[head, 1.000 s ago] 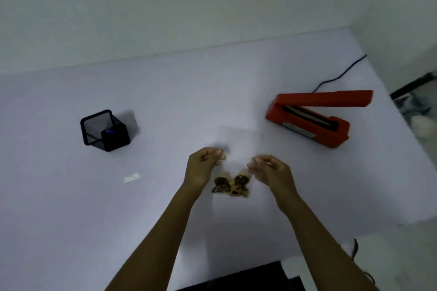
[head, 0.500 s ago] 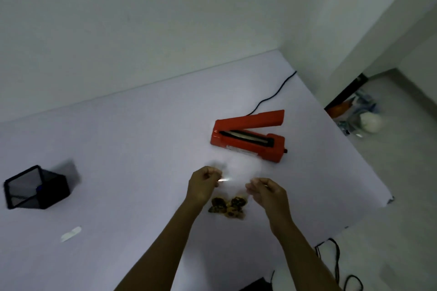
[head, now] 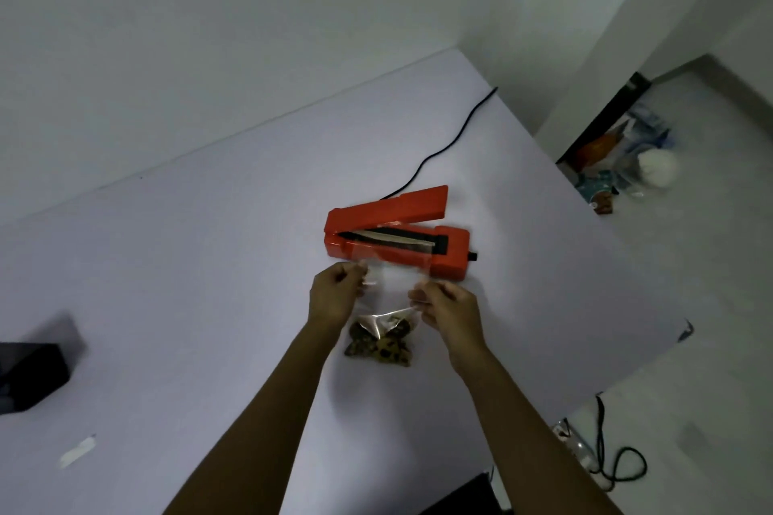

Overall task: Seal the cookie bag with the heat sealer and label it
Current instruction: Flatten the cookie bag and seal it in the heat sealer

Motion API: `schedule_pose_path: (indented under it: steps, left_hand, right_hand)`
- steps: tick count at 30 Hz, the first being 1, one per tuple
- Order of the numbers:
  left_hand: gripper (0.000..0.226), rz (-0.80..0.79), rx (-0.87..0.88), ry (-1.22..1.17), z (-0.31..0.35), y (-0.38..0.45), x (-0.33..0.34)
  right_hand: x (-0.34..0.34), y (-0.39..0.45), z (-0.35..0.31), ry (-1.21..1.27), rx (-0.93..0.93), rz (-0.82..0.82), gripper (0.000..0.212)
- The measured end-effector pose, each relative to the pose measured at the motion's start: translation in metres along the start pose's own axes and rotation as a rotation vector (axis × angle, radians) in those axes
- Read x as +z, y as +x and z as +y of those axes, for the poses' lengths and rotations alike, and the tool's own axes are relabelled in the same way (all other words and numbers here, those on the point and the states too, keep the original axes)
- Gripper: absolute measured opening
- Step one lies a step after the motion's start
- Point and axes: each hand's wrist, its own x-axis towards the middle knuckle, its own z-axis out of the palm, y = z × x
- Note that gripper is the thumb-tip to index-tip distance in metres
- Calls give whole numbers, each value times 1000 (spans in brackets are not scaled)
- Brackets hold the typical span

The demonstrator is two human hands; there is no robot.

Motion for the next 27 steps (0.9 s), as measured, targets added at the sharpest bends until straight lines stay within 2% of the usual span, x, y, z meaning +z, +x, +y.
schedule_pose_path:
  steps: [6, 19, 27]
  left_hand:
    - [29, 2, -14, -10, -1, 6, 7]
    - [18, -19, -49, -73, 9, 7, 15]
    - [18, -5, -68, -59, 5, 11, 17]
  right_hand:
    - [4, 5, -3, 6, 2, 14, 13]
    - [1, 13, -4, -36, -6, 5, 15]
    - [0, 10, -8, -11, 16, 1, 15]
